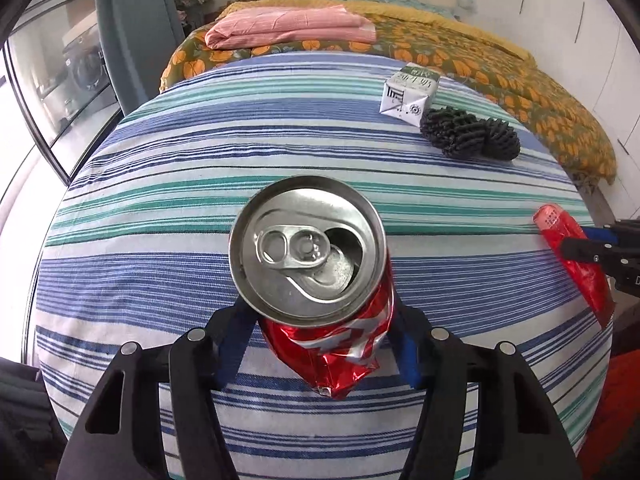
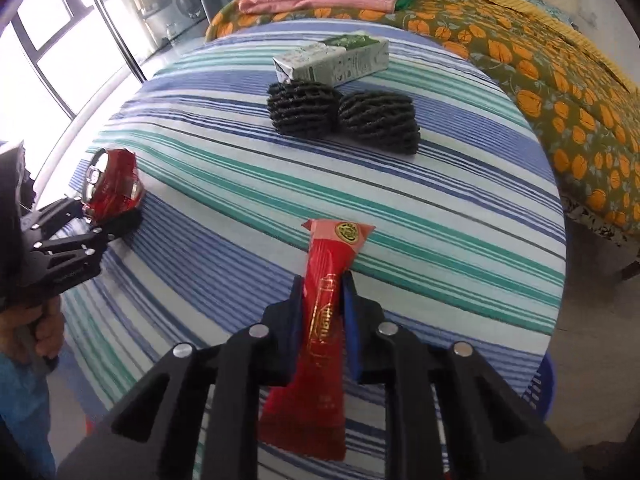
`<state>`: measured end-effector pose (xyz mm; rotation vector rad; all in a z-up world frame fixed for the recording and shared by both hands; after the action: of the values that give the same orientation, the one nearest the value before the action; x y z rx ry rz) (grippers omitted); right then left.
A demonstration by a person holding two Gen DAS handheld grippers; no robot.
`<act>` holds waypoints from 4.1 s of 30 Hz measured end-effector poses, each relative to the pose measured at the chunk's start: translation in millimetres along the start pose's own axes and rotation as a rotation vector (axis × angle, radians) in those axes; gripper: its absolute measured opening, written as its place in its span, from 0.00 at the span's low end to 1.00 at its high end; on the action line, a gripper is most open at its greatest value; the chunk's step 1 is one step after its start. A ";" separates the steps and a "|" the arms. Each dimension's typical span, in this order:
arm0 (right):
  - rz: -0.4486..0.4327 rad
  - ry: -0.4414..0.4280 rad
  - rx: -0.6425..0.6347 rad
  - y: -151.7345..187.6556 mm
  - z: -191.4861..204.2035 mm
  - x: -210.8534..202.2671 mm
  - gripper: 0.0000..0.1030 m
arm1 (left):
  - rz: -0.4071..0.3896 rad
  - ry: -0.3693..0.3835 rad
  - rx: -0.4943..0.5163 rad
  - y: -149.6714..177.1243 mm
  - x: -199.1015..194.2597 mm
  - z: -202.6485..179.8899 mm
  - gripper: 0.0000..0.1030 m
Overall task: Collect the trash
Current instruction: 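Grasp the red snack wrapper with the right tool and lift it, then carry the red can and red wrapper over the wastebasket and open both tools, then return both open tools over the milk carton and black scrubbers, then grasp the black scrubbers with the right tool while the left tool grasps the milk carton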
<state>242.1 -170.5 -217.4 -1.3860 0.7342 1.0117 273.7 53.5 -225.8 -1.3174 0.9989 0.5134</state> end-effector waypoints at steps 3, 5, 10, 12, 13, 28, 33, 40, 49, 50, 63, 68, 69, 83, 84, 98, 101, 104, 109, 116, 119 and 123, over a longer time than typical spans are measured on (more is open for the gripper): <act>-0.036 -0.033 0.013 5.9 -2.6 -17.2 0.14 | -0.032 -0.008 0.017 1.7 -11.0 -15.9 0.58; -0.053 -0.047 0.018 9.5 -3.6 -26.2 0.14 | -0.058 -0.010 0.037 1.6 -21.5 -32.7 0.58; -0.087 -0.074 0.047 22.2 -17.9 -47.7 0.14 | -0.108 -0.024 0.117 -1.6 -43.6 -80.6 0.58; -0.098 -0.076 0.064 27.5 -28.3 -54.6 0.14 | -0.121 -0.029 0.150 -4.2 -49.3 -98.6 0.58; -0.104 -0.076 0.074 30.8 -34.7 -58.6 0.14 | -0.128 -0.030 0.170 -5.8 -52.7 -110.2 0.58; -0.145 0.057 0.271 113.8 -192.9 -95.1 0.14 | -0.070 0.266 0.314 6.5 -58.3 -301.4 0.59; -0.097 0.110 0.391 159.0 -262.6 -75.9 0.14 | 0.041 0.395 0.374 38.4 -29.7 -383.6 0.59; -0.074 0.108 0.521 195.0 -320.6 -44.4 0.14 | 0.144 0.438 0.382 59.8 47.2 -448.0 0.59; -0.064 0.078 0.605 199.6 -343.9 -29.3 0.49 | 0.178 0.410 0.401 67.4 117.1 -475.8 0.83; -0.068 0.080 0.609 200.1 -344.5 -30.4 0.49 | 0.181 0.402 0.400 65.9 119.4 -475.5 0.84; -0.228 0.213 0.588 179.1 -340.7 -65.1 0.75 | -0.036 0.437 0.329 38.2 2.4 -418.6 0.95; -0.306 0.257 0.479 165.0 -312.4 -77.4 0.75 | -0.074 0.376 0.286 40.4 -21.7 -361.8 0.95; -0.318 0.269 0.448 161.7 -305.1 -78.6 0.75 | -0.076 0.347 0.283 42.2 -22.4 -346.2 0.95; -0.395 0.159 0.084 127.1 -154.0 -64.4 0.75 | -0.044 0.042 0.142 33.8 -21.6 -124.1 0.95; -0.393 0.142 0.047 123.1 -140.6 -62.6 0.75 | -0.028 0.029 0.136 30.6 -17.9 -110.0 0.95; -0.286 0.021 -0.226 17.5 -61.0 -27.9 0.75 | 0.002 -0.004 0.034 10.3 14.6 -41.8 0.95; -0.268 0.059 -0.342 -18.6 -48.2 -9.4 0.76 | -0.002 -0.008 0.030 10.1 14.9 -42.2 0.95; -0.241 0.087 -0.423 -52.5 -39.6 13.1 0.85 | -0.004 -0.006 0.027 11.8 14.0 -43.5 0.95; -0.199 0.132 -0.592 -95.1 -18.2 48.5 0.85 | -0.004 -0.005 0.027 11.5 14.0 -43.6 0.95; -0.133 0.022 -0.667 -116.1 -4.0 65.8 0.73 | -0.003 -0.002 0.029 11.3 14.0 -44.2 0.95; -0.103 -0.008 -0.637 -107.3 -5.4 62.9 0.49 | -0.003 -0.002 0.029 11.3 13.9 -44.1 0.95; -0.095 0.016 -0.538 -92.5 -18.3 40.6 0.41 | -0.003 -0.003 0.029 11.2 13.7 -43.8 0.95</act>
<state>344.7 -174.3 -215.2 -1.8718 0.4124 1.1728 258.3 11.5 -240.9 -1.2921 0.9986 0.4966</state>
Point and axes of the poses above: each gripper's, at about its wrist camera, not at the fingertips, and x roughly the way its jaws point, z to its left, y to its underside, the point moved 5 cm from there along x, roughly the way its jaws point, and after that the axes turned 3 degrees about y, right-handed, at the moved point
